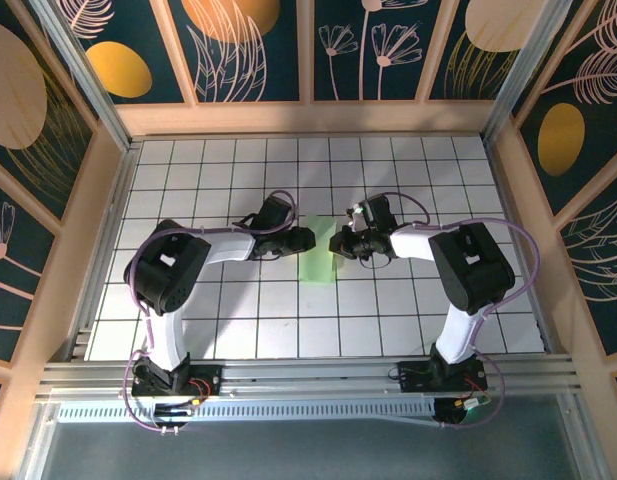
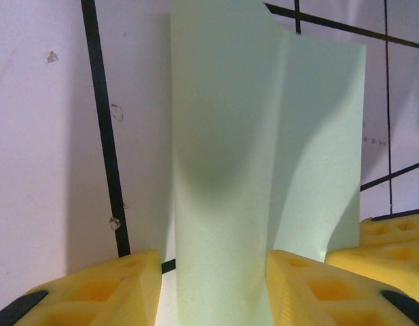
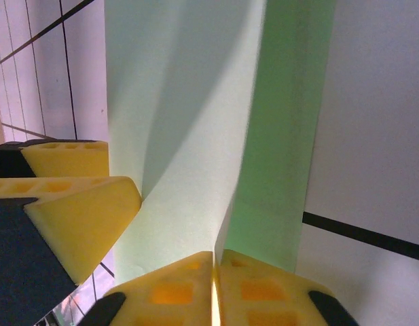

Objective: Fold a paper plane with a square sheet of paper (fold left side to right side)
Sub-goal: First fold in half a square sheet of paper at the center of the table.

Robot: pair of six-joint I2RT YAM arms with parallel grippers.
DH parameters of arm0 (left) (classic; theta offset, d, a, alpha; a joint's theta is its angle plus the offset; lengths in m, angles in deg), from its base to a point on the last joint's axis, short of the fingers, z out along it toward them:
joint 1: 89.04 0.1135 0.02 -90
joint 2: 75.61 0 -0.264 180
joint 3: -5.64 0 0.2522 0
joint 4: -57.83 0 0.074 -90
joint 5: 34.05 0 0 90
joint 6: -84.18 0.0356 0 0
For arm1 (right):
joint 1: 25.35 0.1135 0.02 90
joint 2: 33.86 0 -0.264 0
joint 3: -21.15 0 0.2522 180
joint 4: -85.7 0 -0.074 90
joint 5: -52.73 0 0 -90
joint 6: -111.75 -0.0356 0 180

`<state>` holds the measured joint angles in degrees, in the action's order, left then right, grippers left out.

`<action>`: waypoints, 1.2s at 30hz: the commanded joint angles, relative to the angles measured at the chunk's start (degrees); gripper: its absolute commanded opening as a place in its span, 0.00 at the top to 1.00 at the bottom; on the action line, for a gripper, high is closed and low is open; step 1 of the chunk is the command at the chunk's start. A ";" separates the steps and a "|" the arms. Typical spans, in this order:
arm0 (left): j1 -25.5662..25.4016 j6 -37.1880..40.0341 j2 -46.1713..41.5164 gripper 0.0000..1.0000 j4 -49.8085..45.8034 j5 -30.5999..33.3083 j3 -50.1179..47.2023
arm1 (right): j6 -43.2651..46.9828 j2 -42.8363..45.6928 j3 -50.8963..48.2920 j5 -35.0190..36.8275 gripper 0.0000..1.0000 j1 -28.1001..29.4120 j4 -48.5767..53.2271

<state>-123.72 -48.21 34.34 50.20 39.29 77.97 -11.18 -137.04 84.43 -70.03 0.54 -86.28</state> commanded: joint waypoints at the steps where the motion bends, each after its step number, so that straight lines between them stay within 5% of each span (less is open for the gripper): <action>1: -1.42 1.15 3.44 0.56 -4.03 3.69 1.27 | 0.80 2.16 0.10 1.73 0.84 0.35 0.85; 12: -2.84 1.70 5.64 0.58 -6.52 5.71 2.56 | 5.06 9.67 -2.73 8.39 0.57 -5.07 6.98; 36: -4.42 1.23 10.01 0.53 -11.12 9.90 6.81 | 5.86 11.77 -4.65 7.09 0.56 -7.41 5.83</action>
<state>-127.22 -47.81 37.22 39.25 48.58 85.57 -6.61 -126.24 80.39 -62.42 -6.63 -80.12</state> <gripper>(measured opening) 0.468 0.438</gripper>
